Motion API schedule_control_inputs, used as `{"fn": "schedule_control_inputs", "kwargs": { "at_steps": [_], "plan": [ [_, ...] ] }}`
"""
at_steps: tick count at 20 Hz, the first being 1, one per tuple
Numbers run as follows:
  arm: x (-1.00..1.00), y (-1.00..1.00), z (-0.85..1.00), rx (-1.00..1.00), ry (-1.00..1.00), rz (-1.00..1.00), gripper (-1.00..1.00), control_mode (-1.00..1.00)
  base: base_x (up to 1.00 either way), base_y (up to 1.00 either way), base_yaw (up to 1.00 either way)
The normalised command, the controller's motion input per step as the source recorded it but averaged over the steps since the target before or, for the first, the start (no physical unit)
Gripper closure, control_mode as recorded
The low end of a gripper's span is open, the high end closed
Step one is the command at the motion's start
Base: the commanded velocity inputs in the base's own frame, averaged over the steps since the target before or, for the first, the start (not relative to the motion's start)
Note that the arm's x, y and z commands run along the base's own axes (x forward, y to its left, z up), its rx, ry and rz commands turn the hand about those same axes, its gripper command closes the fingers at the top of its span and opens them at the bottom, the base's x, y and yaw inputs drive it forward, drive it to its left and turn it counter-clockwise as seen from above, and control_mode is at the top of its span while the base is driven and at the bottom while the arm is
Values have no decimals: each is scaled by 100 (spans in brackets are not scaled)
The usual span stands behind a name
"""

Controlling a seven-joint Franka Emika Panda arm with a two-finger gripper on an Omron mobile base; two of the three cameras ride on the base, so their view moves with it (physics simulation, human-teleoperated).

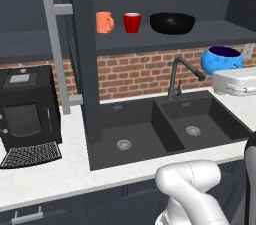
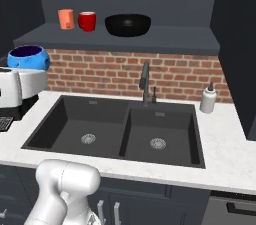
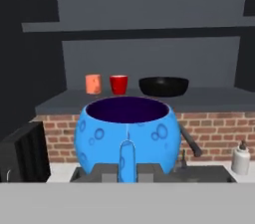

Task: Gather all objects into one cabinet and sort the glasses and bowls to opposite sides.

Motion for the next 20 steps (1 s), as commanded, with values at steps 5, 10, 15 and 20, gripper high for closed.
{"fn": "schedule_control_inputs", "kwargs": {
  "at_steps": [5,10,15,20],
  "plan": [
    [17,9,48,0,-3,7,100,-100,0,0,0],
    [3,3,28,0,1,6,100,-100,0,0,0],
    [0,2,22,0,0,10,100,-100,0,0,0],
    [11,4,15,0,0,12,100,-100,0,0,0]
  ]
}}
